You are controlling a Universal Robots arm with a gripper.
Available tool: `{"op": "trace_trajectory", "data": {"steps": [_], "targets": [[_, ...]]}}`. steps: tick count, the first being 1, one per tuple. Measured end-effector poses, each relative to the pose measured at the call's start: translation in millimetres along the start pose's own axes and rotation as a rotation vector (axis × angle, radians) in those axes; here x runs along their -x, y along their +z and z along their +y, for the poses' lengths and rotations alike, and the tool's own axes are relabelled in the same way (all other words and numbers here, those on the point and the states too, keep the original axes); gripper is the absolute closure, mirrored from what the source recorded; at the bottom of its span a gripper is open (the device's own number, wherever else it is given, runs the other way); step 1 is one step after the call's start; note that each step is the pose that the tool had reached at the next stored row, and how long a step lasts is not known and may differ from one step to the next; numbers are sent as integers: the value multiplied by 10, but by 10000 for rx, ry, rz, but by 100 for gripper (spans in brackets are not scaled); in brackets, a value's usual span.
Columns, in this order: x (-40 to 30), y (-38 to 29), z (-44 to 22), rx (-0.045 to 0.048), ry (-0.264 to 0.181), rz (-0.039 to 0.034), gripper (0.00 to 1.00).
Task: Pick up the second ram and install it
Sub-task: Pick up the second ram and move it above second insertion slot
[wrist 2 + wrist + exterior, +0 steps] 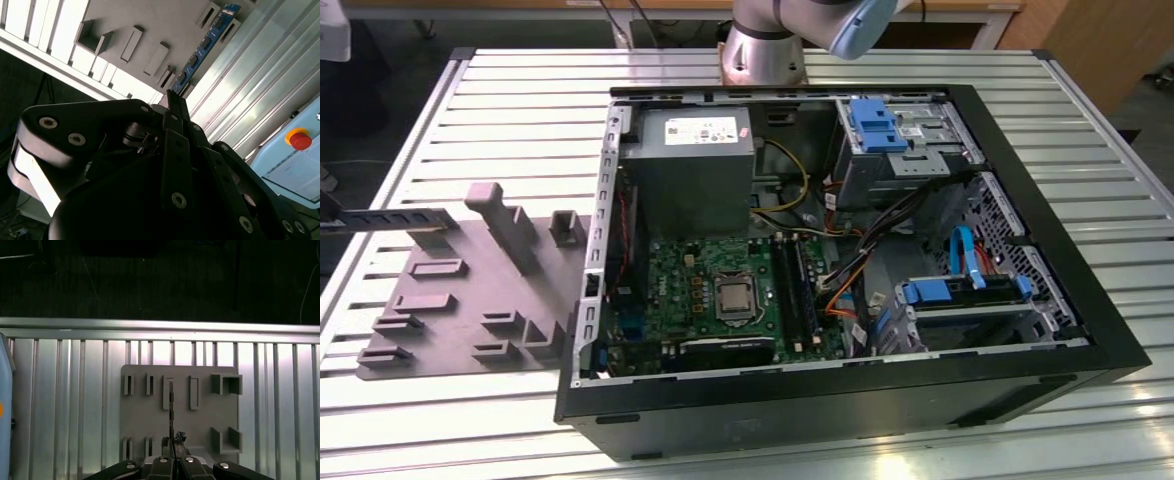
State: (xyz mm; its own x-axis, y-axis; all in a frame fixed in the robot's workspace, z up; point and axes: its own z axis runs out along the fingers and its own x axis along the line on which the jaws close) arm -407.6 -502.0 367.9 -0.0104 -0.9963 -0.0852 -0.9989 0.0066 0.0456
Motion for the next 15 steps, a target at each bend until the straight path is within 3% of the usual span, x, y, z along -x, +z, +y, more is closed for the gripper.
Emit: {"op": "trace_trajectory", "data": {"steps": [15], "targets": [[7,-80,4,0,-1,-28,89]]}}
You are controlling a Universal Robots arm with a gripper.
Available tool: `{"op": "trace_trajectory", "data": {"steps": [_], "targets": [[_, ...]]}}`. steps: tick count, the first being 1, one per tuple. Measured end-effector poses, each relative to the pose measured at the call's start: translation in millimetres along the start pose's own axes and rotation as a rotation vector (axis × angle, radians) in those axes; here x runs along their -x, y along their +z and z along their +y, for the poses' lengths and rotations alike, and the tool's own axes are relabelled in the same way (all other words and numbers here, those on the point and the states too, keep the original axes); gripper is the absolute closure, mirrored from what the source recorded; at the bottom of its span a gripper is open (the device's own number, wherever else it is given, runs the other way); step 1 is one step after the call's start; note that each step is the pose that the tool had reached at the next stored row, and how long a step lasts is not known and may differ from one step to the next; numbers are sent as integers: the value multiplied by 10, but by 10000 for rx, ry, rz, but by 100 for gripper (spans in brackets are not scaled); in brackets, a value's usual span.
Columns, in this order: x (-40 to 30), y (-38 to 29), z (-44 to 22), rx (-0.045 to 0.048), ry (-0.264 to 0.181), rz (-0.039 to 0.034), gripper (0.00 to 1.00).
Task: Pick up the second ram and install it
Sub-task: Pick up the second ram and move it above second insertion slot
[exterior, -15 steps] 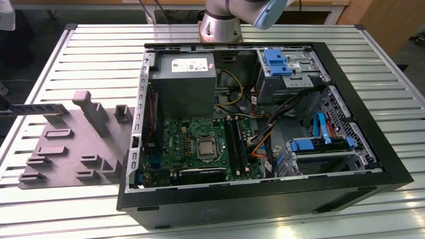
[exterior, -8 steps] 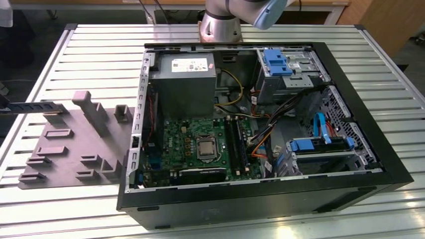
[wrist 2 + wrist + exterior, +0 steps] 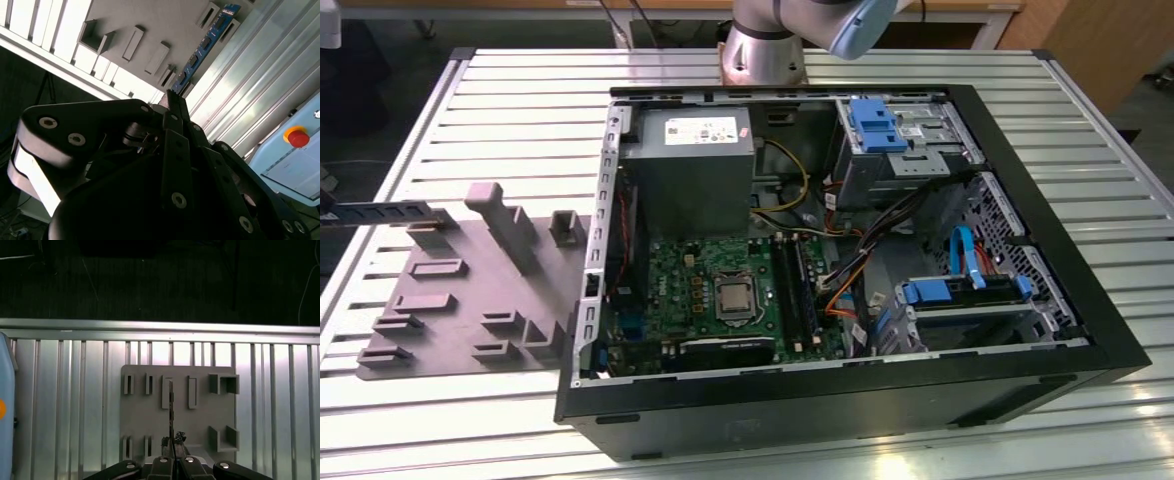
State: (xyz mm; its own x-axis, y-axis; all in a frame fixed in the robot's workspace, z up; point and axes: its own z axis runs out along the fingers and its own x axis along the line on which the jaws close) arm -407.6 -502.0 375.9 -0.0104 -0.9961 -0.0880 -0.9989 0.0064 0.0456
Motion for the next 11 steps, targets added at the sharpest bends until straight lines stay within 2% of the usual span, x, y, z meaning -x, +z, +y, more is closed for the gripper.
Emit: {"op": "trace_trajectory", "data": {"steps": [11], "targets": [[7,-76,3,0,-2,-45,89]]}}
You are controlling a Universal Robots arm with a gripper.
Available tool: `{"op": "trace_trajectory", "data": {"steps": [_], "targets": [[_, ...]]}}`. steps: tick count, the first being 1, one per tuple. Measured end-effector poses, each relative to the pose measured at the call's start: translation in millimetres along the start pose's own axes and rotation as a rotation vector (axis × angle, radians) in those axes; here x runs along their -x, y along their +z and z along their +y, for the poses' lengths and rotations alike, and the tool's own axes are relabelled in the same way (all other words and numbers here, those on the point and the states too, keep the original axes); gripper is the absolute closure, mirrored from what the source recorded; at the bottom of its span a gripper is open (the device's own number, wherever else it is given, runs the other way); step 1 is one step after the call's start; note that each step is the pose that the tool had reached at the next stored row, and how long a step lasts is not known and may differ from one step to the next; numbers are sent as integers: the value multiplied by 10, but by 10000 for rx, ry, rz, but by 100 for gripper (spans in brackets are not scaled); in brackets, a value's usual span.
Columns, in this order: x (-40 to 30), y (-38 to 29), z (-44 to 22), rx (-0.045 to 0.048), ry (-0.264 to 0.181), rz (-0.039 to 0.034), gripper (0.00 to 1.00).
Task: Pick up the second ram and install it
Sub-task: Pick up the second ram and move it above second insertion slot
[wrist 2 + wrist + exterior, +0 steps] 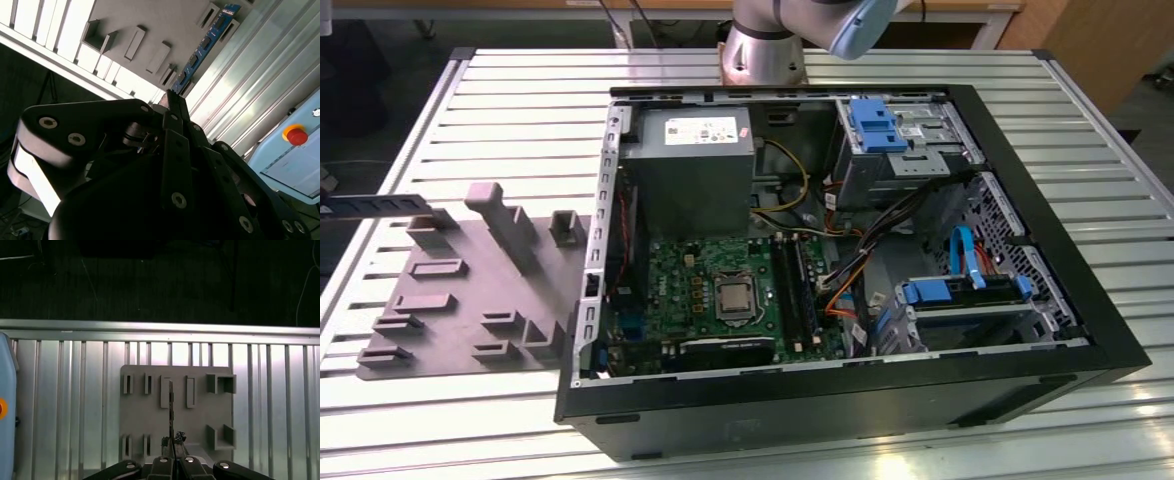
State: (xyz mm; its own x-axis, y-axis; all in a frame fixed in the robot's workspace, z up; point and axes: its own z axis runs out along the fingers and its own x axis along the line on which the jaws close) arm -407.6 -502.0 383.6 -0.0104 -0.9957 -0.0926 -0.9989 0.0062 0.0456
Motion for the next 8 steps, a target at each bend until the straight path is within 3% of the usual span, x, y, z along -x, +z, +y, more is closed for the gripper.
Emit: {"op": "trace_trajectory", "data": {"steps": [8], "targets": [[6,-61,3,0,-2,-47,89]]}}
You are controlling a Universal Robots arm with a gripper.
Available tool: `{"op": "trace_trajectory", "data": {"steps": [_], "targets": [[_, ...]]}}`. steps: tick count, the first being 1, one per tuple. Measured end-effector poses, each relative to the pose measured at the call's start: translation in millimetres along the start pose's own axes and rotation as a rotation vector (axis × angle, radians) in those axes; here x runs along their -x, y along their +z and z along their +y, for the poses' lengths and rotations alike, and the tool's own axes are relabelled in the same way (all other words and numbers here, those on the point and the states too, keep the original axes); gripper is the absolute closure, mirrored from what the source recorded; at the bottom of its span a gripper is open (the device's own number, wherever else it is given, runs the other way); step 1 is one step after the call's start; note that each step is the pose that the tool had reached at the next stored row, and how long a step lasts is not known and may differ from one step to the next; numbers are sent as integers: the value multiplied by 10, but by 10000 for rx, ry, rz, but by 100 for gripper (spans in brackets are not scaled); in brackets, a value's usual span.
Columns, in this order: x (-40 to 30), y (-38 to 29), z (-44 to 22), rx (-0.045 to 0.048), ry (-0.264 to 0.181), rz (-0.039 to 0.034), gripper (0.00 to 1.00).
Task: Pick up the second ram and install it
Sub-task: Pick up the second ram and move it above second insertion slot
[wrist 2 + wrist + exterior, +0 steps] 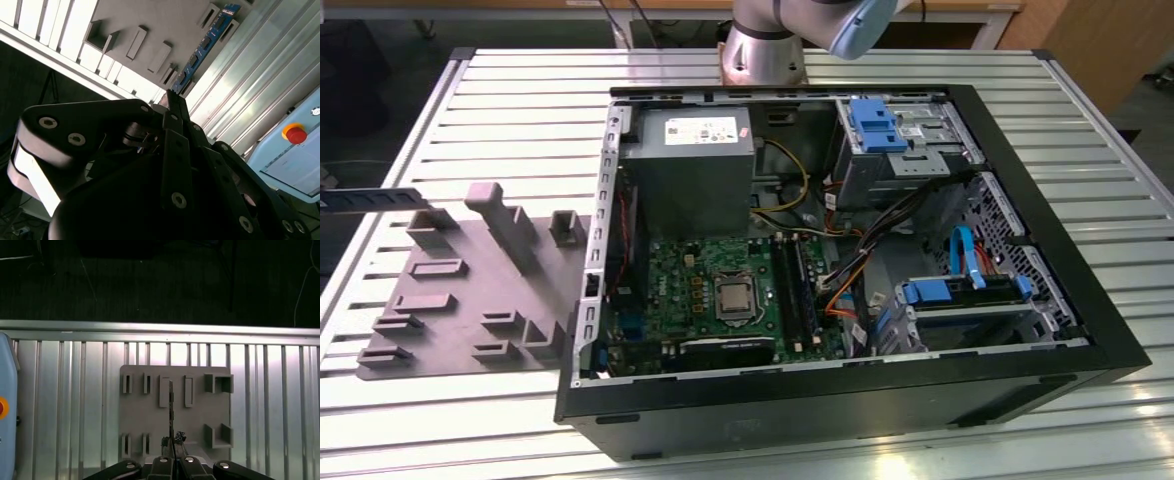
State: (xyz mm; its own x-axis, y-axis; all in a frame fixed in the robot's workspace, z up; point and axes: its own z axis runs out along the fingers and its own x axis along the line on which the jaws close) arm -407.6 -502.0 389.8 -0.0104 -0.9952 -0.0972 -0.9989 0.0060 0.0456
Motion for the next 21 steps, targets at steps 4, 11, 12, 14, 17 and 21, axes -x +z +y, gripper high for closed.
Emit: {"op": "trace_trajectory", "data": {"steps": [4,11,12,14,17,21], "targets": [[3,-26,1,0,0,-9,89],[8,-80,4,-1,-2,-31,89],[9,-87,4,0,-1,-32,89],[10,-100,5,0,-2,-35,89],[11,-110,5,-1,-2,-35,89],[11,-114,5,0,-2,-35,89]]}}
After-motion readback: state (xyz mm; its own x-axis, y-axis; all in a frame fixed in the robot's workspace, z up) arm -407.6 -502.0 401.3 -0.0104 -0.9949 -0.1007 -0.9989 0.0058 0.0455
